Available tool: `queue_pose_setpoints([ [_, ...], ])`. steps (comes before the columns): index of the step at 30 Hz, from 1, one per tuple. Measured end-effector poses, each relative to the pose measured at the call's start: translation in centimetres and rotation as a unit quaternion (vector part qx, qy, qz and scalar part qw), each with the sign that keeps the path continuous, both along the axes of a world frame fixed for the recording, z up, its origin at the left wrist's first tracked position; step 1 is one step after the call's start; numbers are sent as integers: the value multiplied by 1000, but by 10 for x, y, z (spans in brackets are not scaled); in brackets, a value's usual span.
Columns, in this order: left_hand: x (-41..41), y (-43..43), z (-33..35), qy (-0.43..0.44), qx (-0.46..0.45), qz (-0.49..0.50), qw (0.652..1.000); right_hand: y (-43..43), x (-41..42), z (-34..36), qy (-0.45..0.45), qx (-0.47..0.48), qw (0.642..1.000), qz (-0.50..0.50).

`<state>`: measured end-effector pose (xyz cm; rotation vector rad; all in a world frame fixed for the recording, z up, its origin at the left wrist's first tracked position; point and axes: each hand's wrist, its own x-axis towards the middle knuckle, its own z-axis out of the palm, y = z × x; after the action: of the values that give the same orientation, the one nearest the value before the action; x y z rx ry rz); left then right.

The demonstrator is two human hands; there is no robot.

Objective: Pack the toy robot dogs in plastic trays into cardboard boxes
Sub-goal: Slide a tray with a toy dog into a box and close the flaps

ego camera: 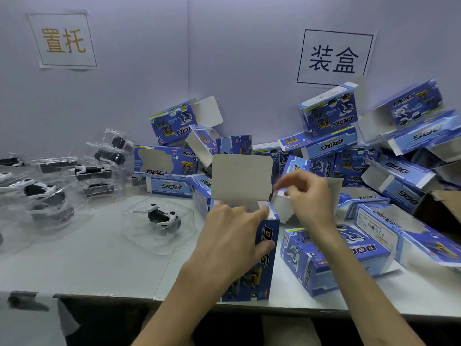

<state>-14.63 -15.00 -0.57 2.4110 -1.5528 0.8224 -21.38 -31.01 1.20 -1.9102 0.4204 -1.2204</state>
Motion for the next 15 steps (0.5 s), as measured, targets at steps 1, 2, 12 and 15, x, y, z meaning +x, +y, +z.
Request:
queue_pose_setpoints([
  [1,0,-1,0,14,9,12,1000,0,5,14,-32,-22,999,-25],
  [2,0,-2,-1,28,18,23,999,2,12,30,-57,-47,997,-36],
  [12,-2,-3,25,86,79,20,993,2,121,124,365,-238,897,72],
  [15,-1,-3,32,89,86,13,992,-1,132,109,447,-238,860,56],
])
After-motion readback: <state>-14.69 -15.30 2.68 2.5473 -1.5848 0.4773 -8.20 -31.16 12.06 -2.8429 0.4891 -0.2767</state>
